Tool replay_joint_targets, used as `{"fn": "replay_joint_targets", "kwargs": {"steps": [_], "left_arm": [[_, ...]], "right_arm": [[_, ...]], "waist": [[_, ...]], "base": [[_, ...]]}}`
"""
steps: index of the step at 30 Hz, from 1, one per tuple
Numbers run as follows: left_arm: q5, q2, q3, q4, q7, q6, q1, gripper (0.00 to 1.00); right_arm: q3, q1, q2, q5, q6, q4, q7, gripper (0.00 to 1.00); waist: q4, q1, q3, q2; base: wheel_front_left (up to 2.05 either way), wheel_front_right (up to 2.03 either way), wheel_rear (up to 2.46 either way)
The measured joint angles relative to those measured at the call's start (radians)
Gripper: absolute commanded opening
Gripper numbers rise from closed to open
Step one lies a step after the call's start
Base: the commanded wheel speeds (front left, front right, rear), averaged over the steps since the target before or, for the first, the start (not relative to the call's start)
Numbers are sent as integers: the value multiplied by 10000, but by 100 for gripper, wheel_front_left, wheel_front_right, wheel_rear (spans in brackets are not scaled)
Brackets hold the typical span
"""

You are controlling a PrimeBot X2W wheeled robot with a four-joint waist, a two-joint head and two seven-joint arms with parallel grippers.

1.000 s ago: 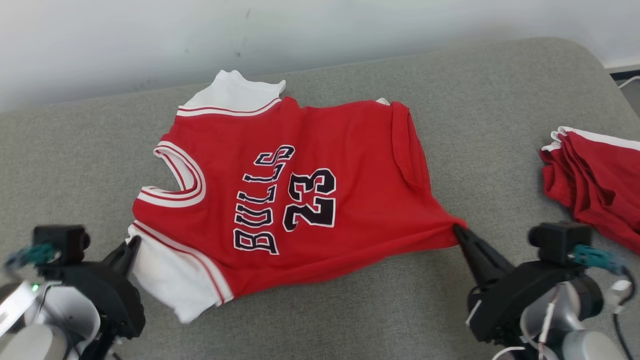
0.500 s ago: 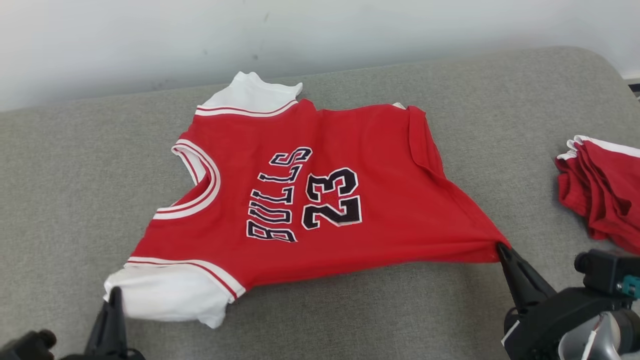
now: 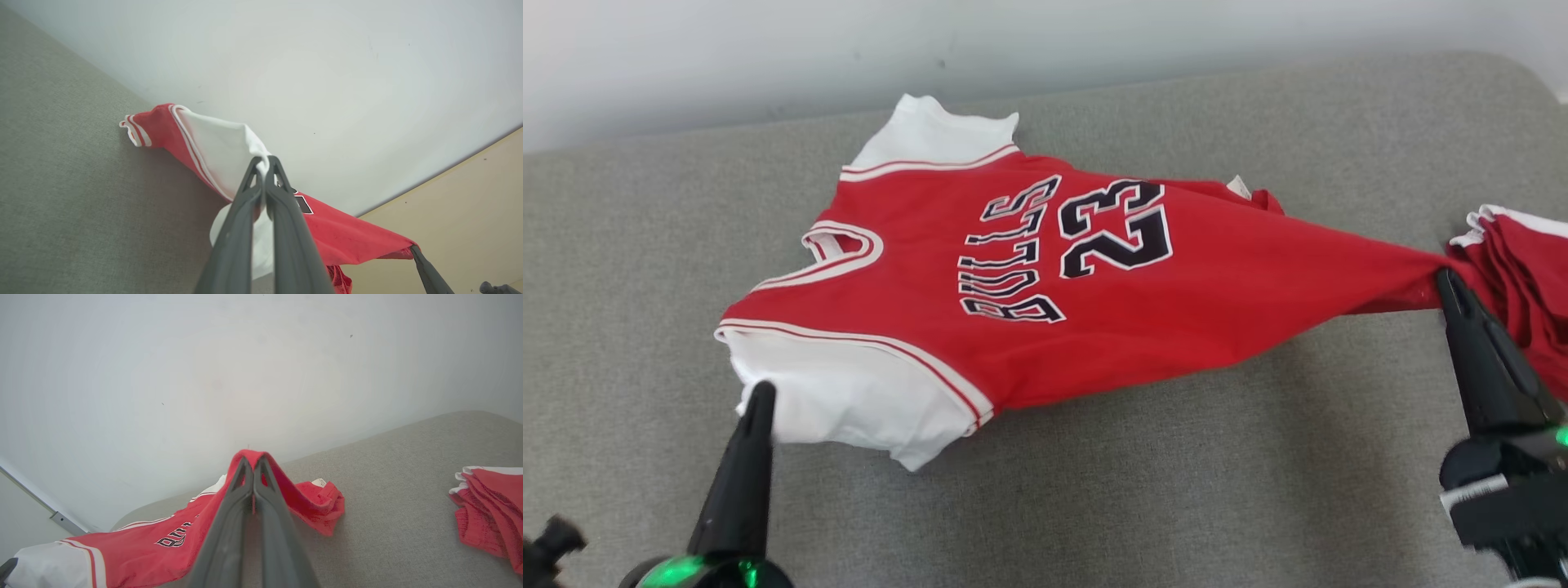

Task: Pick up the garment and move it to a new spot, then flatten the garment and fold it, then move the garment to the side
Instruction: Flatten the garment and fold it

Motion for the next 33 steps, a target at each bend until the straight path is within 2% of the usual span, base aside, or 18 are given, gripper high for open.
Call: {"fn": "replay_joint_targets", "kwargs": {"steps": [2,5,9,12,15,16,18,20,23,25,29,31,33], "left_arm": [[-46,31,-123,128,345,59,-403,0],[-573,-59,-217,1346,940,174,-2469,0],[228,-286,407,4230,1011,370,-6447,0],[1313,-286,888,5409,529,364,-8682,0],[1538,-349,721,5607,92,360,-10429,0],[1647,-385,545,5762,84,360,-11109,0],[1848,-439,320,6498,-35,345,-12500,0],[1856,-410,483,6740,-328,211,-12879,0],[2391,182,433,7277,-468,73,-12137,0],[2311,192,374,8017,-506,-4,-11188,0],[2276,-12,-234,8782,-343,-270,-9252,0],[2276,94,-318,9064,-299,-359,-8316,0],[2339,326,-430,9388,-276,-362,-7347,0]], "right_arm": [[29,-514,-186,33,2,631,245,0],[424,-2239,-481,12,33,2606,719,0],[779,-6231,-456,-44,8,5448,840,0],[731,-8497,-476,-422,-10,6470,159,0],[562,-10159,-658,-635,25,6849,-345,0],[585,-10833,-830,-731,82,7074,-337,0],[679,-11828,-1193,-863,420,7555,-520,0],[660,-11777,-1275,-951,558,8004,-823,0],[640,-10823,-1193,-897,671,8633,-949,0],[761,-10041,-1160,-897,880,9133,-953,0],[1158,-8133,-1179,-907,1298,9235,-934,0],[1434,-7177,-1191,-961,1490,9254,-855,0],[1674,-6254,-1143,-1047,1542,9338,-853,0]], "waist": [[-9,0,192,0],[-4,2,540,1],[14,6,1053,3],[2,6,1439,3],[-23,6,1744,3],[-22,6,1829,3],[11,5,1980,2],[101,3,2054,2],[197,2,2184,2],[275,4,2233,4],[450,1,2188,4],[492,1,2091,3],[506,2,1964,4]], "base": [[0,0,0],[0,0,0],[0,0,0],[0,0,0],[0,0,0],[0,0,0],[0,0,0],[0,0,0],[0,0,0],[0,0,0],[0,0,0],[0,0,0],[0,0,0]]}}
